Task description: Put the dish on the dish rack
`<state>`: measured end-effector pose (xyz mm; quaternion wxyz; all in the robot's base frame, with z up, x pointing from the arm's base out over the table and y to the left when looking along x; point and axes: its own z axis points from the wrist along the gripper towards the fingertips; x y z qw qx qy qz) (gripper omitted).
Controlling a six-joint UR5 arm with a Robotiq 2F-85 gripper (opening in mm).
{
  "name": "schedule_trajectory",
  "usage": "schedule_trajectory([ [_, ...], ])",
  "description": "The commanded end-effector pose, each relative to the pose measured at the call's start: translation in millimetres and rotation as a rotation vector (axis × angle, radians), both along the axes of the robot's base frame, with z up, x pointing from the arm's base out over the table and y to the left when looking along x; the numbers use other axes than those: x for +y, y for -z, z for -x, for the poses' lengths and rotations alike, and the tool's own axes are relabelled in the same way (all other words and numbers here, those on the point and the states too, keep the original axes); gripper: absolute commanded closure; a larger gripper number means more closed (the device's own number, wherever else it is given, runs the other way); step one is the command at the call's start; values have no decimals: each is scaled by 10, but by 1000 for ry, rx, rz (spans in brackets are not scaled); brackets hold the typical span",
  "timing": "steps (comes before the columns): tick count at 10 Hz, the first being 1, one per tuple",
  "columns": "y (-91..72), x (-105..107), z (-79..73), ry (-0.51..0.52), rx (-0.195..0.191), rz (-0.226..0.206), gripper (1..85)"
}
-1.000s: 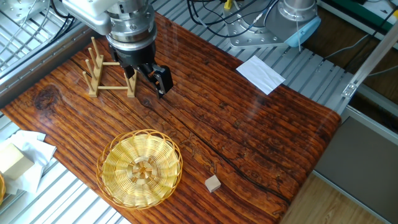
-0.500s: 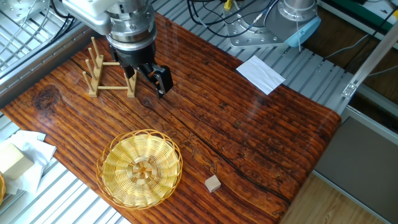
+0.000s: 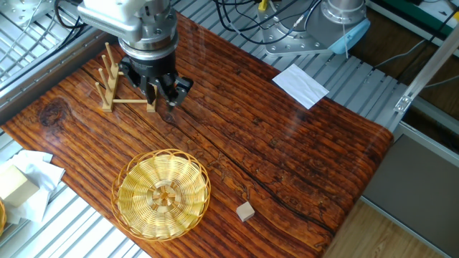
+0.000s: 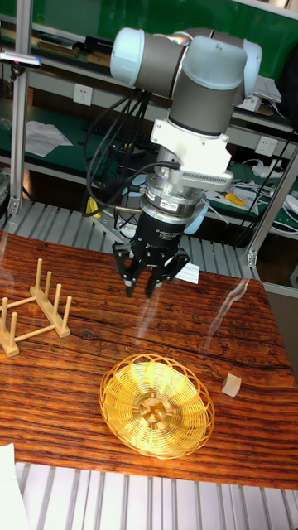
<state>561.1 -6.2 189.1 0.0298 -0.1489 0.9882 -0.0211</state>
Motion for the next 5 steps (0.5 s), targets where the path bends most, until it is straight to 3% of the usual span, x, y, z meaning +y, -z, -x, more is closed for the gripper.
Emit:
schedule_trajectory([
  [1, -7, -2, -50, -64, -18, 5, 847],
  [5, -6, -6, -50, -70, -18, 7, 847],
])
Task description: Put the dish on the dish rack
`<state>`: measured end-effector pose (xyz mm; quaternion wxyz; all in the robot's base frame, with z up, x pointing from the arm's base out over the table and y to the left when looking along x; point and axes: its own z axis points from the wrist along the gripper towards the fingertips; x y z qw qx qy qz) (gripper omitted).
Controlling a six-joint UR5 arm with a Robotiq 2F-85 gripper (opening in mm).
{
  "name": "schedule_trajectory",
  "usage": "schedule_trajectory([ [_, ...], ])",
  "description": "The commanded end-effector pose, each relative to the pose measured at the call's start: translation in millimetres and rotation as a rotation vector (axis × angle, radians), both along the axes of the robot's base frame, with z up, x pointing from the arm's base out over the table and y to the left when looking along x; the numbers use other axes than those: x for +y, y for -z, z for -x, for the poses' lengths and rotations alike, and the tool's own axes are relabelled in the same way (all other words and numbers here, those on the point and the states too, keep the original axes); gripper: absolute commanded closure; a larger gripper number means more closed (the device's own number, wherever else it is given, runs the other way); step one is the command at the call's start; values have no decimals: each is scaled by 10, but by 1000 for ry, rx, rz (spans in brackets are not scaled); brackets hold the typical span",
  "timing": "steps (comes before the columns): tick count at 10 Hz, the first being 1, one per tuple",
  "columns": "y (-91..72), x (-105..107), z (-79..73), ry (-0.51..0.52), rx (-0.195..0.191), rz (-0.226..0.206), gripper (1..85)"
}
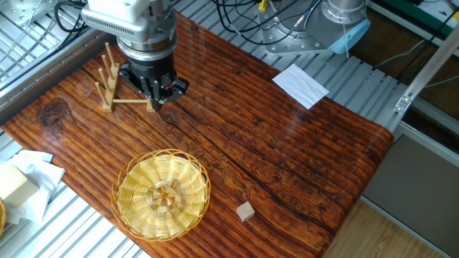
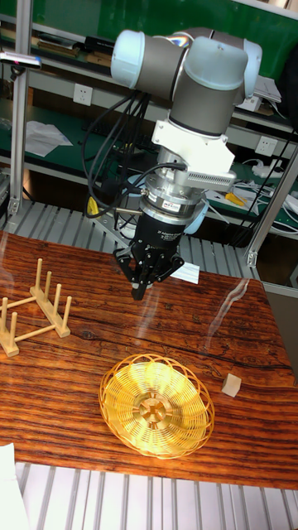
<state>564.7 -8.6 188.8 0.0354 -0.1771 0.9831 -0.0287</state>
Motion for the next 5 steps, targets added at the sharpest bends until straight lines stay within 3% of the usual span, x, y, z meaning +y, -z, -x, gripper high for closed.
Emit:
schedule_trajectory([
  [1, -8, 18, -14, -15, -5, -8, 847],
  [5, -4, 17, -15, -20, -5, -7, 847],
])
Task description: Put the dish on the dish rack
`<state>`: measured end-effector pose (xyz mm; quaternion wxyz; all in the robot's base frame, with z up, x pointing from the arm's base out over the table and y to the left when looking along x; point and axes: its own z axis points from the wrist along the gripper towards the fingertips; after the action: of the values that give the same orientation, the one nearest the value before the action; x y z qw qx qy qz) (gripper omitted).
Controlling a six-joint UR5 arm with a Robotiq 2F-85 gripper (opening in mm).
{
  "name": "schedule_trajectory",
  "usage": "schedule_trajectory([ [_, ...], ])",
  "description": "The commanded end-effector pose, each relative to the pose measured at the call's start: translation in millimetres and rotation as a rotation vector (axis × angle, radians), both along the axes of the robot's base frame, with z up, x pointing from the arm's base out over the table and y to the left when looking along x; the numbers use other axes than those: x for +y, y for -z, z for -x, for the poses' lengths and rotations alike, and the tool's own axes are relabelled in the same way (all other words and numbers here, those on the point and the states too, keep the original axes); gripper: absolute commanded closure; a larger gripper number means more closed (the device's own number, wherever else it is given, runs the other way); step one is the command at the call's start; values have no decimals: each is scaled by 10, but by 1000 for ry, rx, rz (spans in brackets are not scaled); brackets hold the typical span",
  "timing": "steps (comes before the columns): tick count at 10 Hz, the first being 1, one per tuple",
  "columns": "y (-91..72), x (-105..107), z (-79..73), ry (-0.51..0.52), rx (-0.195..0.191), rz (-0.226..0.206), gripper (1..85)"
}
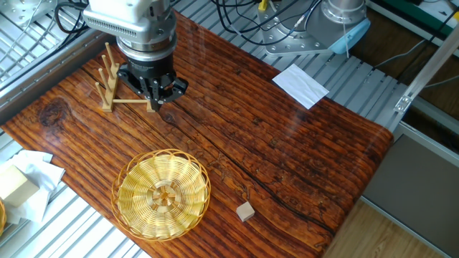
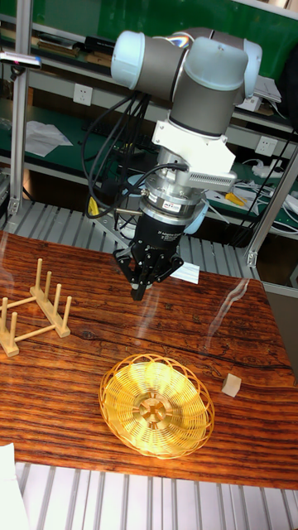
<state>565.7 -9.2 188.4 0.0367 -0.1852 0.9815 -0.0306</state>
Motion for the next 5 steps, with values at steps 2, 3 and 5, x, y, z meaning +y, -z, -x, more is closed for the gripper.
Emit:
schedule_trajectory([
  [2, -3, 26, -6, -6, -2, -13, 847],
  [3, -2, 26, -2, -6, 0, -13, 847],
  [5, 0, 34, 6, -6, 3, -16, 847],
])
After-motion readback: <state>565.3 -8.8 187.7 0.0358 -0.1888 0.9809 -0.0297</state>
